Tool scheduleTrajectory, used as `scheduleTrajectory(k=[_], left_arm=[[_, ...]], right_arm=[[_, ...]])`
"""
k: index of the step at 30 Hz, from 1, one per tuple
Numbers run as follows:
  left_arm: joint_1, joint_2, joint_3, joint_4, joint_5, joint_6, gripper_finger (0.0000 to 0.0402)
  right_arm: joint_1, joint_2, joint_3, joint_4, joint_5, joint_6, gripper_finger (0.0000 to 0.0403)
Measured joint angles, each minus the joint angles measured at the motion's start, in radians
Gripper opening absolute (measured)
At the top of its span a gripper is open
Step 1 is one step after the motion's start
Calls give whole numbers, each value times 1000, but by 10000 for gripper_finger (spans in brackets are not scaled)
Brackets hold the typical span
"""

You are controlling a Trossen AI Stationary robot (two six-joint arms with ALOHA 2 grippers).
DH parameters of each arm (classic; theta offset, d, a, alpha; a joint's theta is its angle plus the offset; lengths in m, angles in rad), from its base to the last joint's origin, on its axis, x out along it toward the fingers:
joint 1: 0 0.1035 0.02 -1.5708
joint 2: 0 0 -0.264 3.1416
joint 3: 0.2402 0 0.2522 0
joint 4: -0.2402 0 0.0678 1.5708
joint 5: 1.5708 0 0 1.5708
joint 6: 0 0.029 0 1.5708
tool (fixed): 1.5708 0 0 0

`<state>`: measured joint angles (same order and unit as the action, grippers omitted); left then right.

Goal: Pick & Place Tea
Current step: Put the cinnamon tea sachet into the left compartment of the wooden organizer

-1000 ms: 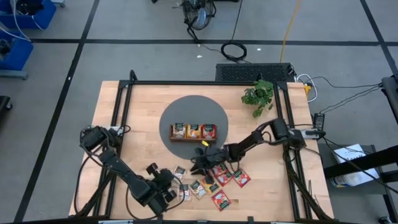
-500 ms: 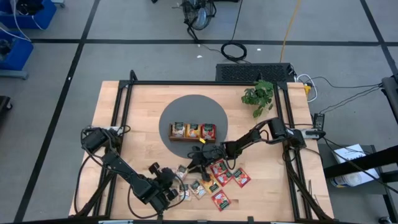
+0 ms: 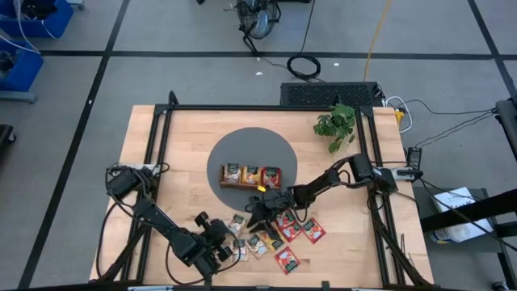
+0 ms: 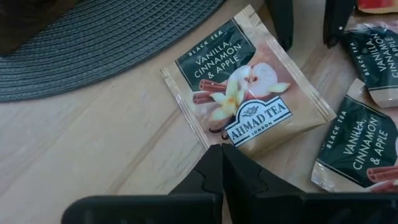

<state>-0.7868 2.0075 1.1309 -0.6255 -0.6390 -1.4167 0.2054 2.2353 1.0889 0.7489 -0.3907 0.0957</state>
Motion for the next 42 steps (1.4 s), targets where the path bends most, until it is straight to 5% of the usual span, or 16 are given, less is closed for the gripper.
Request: scheduleTrajectory(k=[19,34,42], left_arm=[[2,85,2,89,-113,28,4],[-15,92,-1,105,-144,39,6],[-11,92,-3,107,-143,35,5]], right_arm=[[-24,-2,2,-134,22,408,91],[-17,-42,-2,-183,98,362,91],[54,-269,-8,-493,241,223,91]])
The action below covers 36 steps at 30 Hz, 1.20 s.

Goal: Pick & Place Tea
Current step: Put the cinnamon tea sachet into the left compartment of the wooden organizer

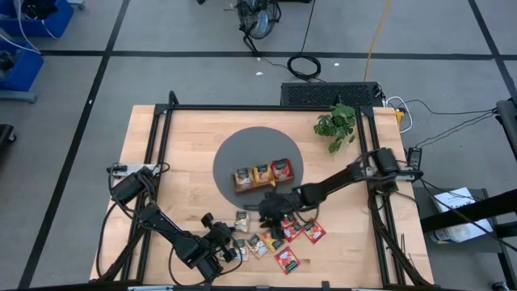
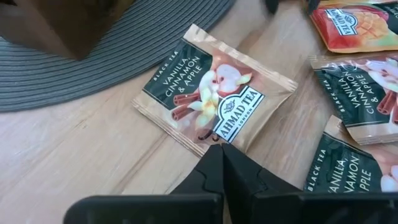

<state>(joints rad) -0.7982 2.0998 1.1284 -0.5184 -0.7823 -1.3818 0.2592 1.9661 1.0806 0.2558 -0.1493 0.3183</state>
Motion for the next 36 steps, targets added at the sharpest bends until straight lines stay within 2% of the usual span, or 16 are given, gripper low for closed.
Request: scheduleTrajectory(k=[5,8,10,12,19,26,30,36], left_arm=[[0,0,-4,6,-2,-7,9],[0,0,-11,29,-9,4,5],[0,0,-16,51,-13,11,4],[0,0,-23,66,-17,17,8],[3,8,-28,104,-43,23,5],[3,62,-26,175,-109,67,4],[3,65,-26,177,-115,73,9],[12,65,-26,189,-120,94,7]], right_arm=[[62,-47,5,-43,136,-76,91],[86,-22,4,3,257,-111,91],[89,2,7,36,297,-120,91],[88,42,5,76,332,-62,91],[78,94,-10,148,337,121,91],[65,90,-148,463,355,261,91],[42,87,-227,606,356,357,91],[28,85,-258,664,326,405,91]])
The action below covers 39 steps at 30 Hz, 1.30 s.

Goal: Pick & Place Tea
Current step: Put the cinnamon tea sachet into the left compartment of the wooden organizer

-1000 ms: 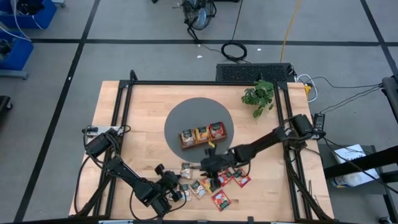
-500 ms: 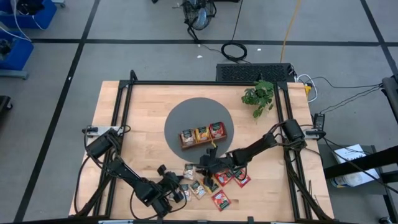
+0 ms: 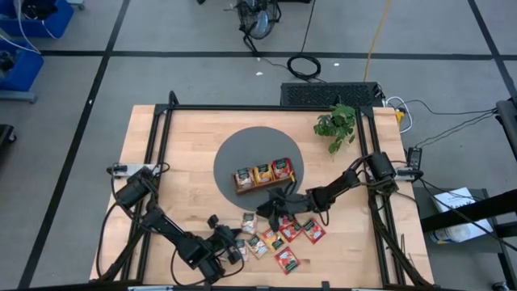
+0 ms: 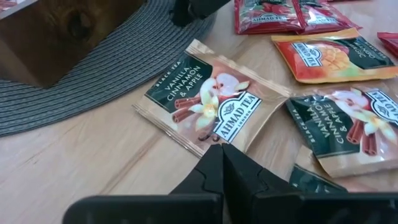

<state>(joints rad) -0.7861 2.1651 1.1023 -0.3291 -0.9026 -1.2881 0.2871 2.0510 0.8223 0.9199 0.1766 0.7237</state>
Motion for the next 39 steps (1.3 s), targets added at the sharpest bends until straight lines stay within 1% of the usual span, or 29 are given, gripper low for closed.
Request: scheduleTrajectory(k=[5,9,13,19,22,25,28,30,32,36,39], left_arm=[[7,0,0,6,3,2,4],[7,0,0,7,3,2,9],[6,0,-1,13,2,11,4],[7,0,-1,18,-1,11,8],[7,0,-2,25,-1,21,4],[8,2,-2,34,-1,29,8],[8,2,-2,36,-1,31,4],[8,2,-2,37,-1,31,4],[8,2,-2,36,-1,31,7],[9,2,-2,38,-2,33,4],[9,2,-3,43,-2,38,6]], right_arm=[[-3,-1,0,-51,-16,8,91],[-6,-1,0,-94,-20,21,91],[-27,-1,0,-125,-113,59,91],[-61,0,0,-208,-233,106,91],[-71,0,0,-246,-265,106,91],[-72,-1,0,-250,-284,77,91],[-71,-40,-1,-271,-277,30,91],[-69,-96,-1,-313,-242,-9,91],[-61,-155,3,-437,-196,-46,91],[-36,-245,68,-692,-79,-113,91],[-15,-251,112,-735,-34,-132,91]])
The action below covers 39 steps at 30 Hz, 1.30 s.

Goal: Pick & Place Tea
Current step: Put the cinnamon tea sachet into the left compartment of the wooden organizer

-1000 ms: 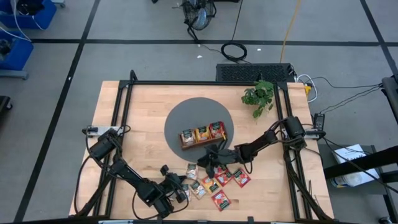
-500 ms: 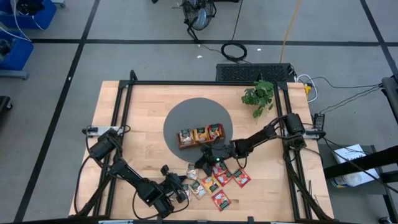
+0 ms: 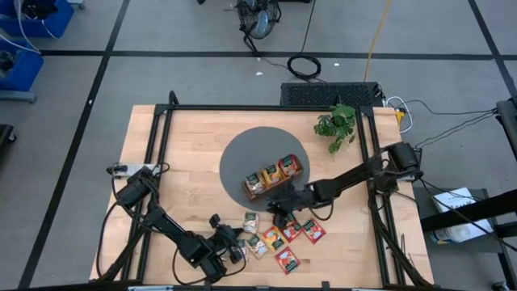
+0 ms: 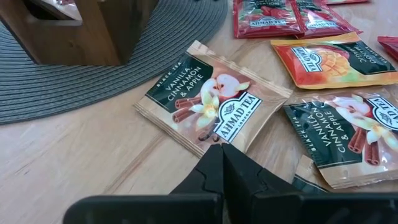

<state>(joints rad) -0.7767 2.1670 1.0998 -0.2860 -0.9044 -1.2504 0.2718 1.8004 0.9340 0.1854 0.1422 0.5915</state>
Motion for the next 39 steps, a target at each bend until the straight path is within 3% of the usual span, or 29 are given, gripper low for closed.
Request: scheduleTrajectory(k=[6,13,39], left_arm=[[2,0,1,7,0,8,4],[4,1,0,29,0,35,5],[6,2,1,59,-2,76,4]], right_arm=[[-4,74,38,-4,-48,45,91],[1,168,42,182,-88,78,91],[13,174,41,291,-95,85,91]])
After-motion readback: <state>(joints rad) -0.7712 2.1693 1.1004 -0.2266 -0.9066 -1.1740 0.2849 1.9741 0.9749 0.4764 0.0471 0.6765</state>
